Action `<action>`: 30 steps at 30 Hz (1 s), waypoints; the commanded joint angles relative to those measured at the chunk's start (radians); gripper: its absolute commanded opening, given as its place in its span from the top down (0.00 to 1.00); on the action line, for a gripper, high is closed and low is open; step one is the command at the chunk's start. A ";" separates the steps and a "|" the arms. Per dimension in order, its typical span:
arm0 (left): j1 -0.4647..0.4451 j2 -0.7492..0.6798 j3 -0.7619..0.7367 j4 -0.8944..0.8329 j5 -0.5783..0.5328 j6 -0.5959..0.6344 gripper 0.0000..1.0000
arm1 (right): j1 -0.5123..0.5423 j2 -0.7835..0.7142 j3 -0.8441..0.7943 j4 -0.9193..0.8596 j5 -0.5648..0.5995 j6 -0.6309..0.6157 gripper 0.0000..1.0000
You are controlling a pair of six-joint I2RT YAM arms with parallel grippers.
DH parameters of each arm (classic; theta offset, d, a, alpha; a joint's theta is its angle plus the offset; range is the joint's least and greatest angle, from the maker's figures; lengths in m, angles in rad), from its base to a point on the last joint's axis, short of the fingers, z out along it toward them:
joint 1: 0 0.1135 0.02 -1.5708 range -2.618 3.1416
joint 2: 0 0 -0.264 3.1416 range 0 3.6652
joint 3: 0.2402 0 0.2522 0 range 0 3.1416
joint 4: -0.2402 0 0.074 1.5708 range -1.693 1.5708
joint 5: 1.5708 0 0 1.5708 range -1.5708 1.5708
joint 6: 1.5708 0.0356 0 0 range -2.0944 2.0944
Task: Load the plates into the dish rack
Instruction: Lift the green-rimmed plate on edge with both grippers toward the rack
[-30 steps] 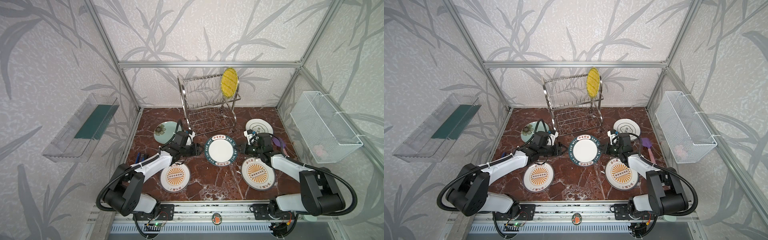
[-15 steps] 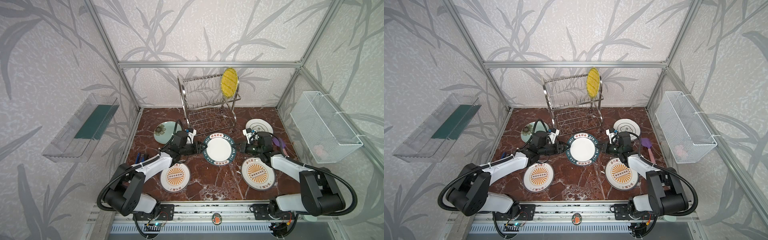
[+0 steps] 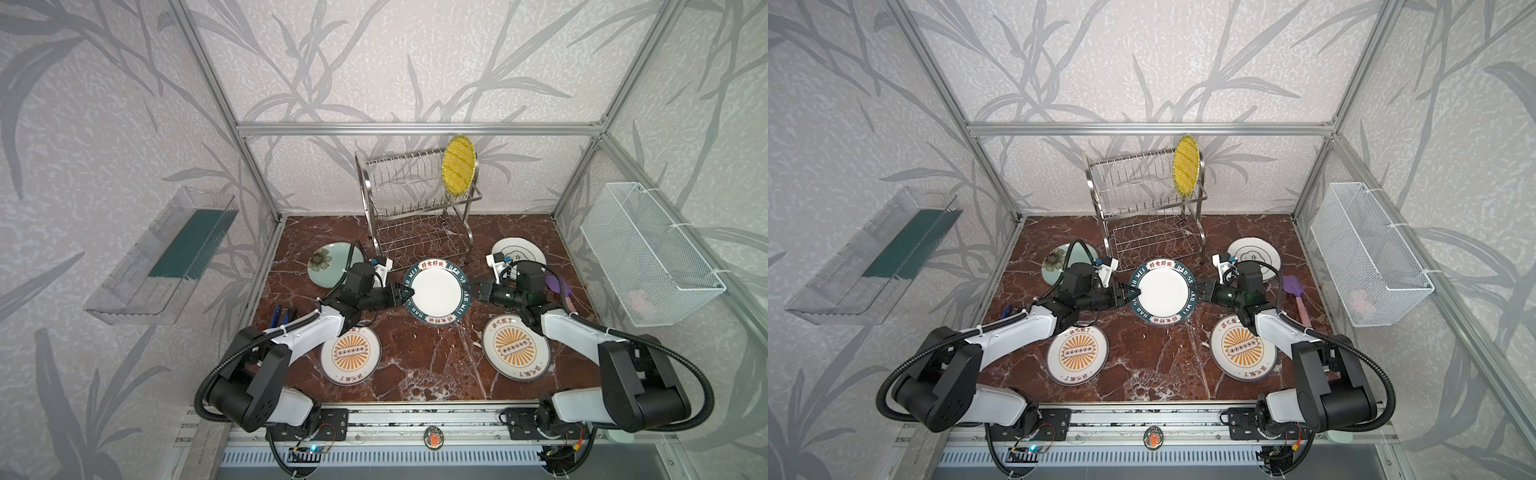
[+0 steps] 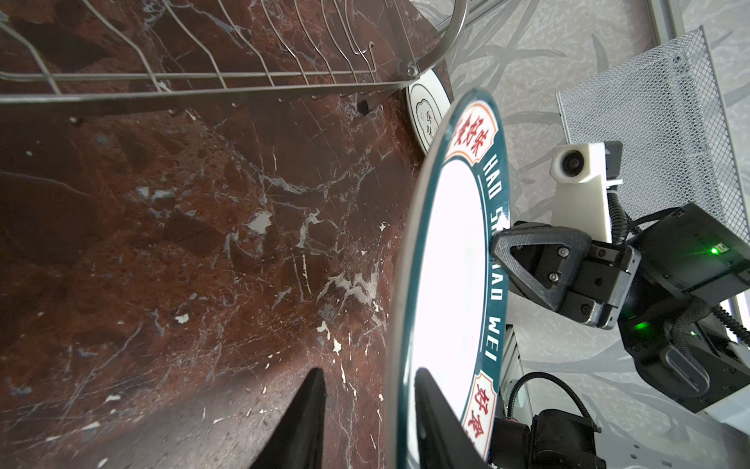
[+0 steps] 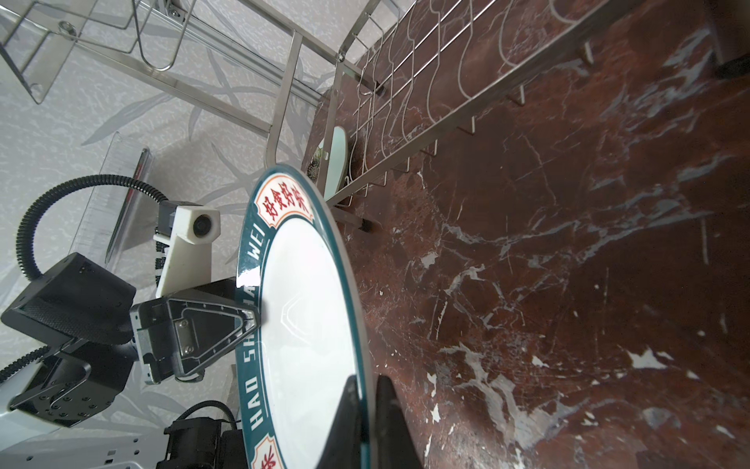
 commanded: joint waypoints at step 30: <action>0.011 -0.042 -0.056 0.191 0.013 -0.087 1.00 | 0.086 -0.001 -0.011 0.104 0.051 0.041 0.72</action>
